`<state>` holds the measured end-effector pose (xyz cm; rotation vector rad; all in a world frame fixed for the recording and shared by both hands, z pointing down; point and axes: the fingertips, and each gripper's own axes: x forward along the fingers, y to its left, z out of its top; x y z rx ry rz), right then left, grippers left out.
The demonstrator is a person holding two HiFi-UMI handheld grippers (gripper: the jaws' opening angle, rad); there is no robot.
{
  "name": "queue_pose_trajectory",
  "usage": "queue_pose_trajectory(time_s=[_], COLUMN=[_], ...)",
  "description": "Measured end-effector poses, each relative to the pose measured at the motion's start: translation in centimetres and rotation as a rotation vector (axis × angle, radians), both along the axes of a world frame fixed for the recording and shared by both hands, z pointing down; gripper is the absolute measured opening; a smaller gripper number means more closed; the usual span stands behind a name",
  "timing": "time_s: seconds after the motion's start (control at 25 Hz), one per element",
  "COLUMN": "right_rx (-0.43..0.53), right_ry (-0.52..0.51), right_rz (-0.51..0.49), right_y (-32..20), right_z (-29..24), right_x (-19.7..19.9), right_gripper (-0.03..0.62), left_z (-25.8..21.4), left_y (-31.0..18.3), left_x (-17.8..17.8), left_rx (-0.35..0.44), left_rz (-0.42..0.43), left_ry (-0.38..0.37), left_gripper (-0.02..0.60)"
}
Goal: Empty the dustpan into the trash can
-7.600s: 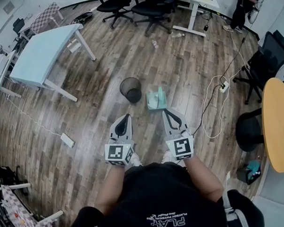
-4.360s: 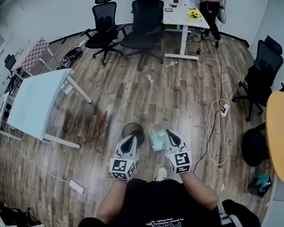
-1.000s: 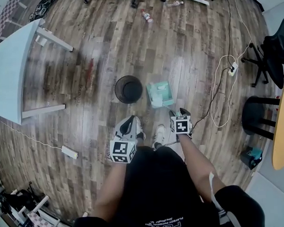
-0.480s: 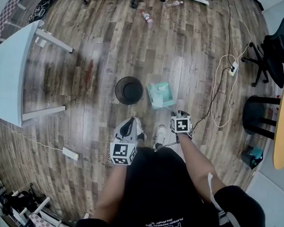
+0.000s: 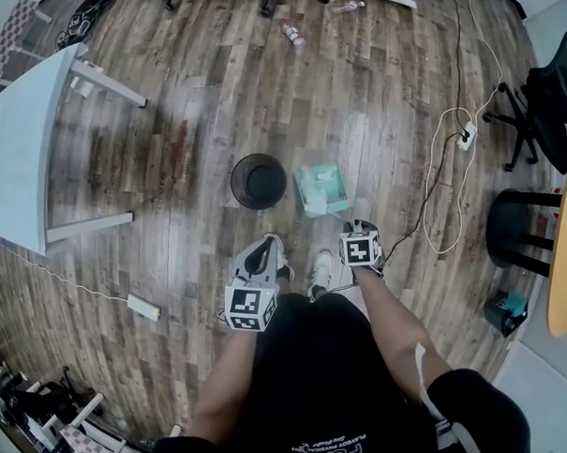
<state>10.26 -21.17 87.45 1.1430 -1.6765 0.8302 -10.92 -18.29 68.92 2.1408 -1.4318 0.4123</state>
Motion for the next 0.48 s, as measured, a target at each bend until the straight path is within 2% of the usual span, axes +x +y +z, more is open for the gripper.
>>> queue_pose_trajectory(time_s=[0.48], right_rx=[0.021], right_ry=[0.049], right_rz=[0.020], right_y=[0.8], right_z=[-1.4], right_x=[1.8], right_gripper=[0.097], left_z=[-1.3], left_y=[0.5], left_x=[0.8], left_rx=[0.013], left_rz=[0.009], left_ry=[-0.013], left_gripper=[0.023])
